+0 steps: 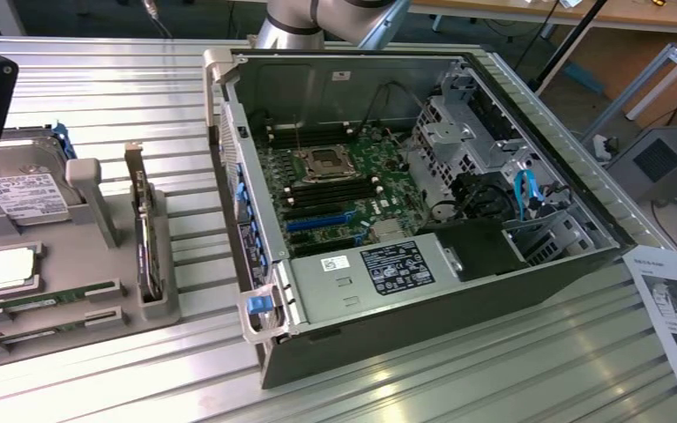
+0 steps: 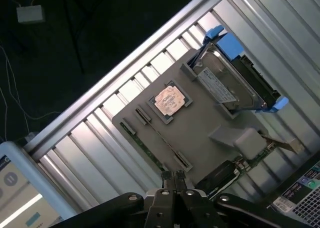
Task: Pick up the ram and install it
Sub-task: 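Pick up the ram and move it above insertion slot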
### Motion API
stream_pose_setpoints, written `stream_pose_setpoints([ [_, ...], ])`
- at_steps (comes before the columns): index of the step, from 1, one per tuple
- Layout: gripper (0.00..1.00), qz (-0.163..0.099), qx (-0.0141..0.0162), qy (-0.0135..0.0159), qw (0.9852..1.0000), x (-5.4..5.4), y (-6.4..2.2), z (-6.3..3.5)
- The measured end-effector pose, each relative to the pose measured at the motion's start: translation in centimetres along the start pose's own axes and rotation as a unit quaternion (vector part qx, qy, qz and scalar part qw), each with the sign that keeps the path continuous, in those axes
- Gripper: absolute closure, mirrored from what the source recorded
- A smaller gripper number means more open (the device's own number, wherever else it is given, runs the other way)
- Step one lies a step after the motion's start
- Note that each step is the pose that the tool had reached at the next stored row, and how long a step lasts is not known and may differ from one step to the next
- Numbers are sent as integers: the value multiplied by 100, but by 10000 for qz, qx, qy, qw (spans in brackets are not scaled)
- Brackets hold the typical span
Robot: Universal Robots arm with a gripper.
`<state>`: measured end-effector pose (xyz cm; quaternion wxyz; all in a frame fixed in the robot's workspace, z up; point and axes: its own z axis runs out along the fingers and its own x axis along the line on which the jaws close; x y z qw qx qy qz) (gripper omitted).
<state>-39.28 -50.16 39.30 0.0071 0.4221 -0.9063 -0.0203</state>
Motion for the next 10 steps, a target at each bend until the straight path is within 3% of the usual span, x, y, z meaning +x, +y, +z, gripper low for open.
stream_pose_setpoints([
  [6, 89, -388, -1, 17, 9992, 0, 0, 0],
  [10, 89, -683, -3, 30, 9977, 0, 0, -1],
])
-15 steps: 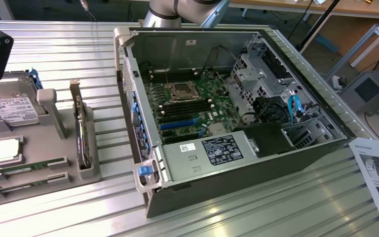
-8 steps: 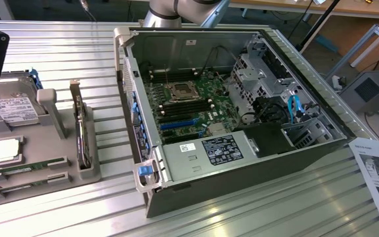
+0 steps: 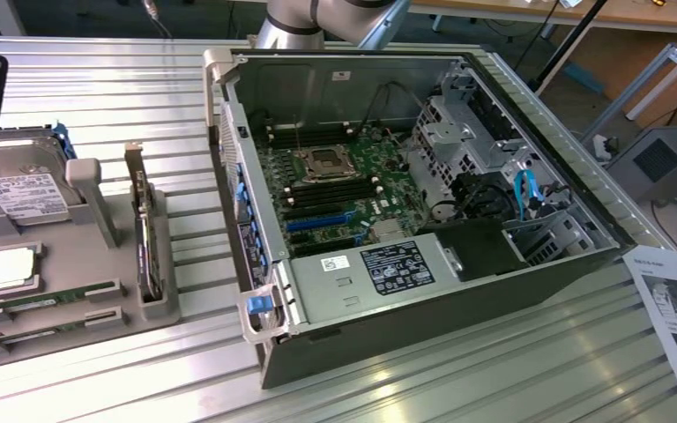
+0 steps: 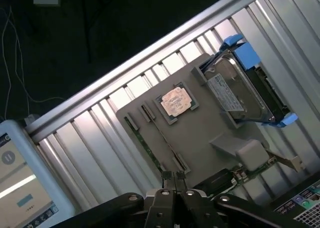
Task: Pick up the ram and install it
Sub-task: 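Pick up the ram and move it above insertion slot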
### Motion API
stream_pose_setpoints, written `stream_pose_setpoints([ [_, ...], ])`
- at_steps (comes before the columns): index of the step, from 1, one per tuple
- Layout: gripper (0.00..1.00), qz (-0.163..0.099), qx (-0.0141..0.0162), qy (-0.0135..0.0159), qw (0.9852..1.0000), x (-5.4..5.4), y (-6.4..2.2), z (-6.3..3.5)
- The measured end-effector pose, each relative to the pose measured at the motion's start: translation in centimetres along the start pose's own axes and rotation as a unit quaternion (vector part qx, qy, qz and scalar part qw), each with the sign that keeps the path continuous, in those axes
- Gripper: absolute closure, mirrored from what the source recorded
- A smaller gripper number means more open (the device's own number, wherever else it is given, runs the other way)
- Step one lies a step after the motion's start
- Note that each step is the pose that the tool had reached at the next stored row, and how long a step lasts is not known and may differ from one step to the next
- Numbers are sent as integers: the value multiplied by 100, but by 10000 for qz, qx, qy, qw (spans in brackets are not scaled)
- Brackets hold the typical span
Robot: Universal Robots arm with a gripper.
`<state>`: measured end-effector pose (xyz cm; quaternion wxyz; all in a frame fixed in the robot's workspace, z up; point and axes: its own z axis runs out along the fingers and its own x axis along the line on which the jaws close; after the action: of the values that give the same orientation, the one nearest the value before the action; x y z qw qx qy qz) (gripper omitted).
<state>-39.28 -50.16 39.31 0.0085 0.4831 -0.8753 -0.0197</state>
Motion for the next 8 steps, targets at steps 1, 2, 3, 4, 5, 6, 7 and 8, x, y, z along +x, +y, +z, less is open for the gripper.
stream_pose_setpoints([
  [1, 89, -69, 0, 3, 10000, 0, 0, 0],
  [2, 89, -132, -1, 5, 9999, 0, 0, 0],
  [3, 89, -192, -1, 8, 9998, 0, 0, 0],
  [4, 89, -267, -1, 11, 9996, 0, 0, 0],
  [5, 89, -330, -1, 14, 9995, 0, 1, 1],
  [6, 89, -401, -2, 17, 9992, 0, 0, 1],
  [7, 89, -455, -2, 19, 9990, 0, 0, 0],
  [8, 89, -535, -2, 23, 9986, 0, 0, 0],
])
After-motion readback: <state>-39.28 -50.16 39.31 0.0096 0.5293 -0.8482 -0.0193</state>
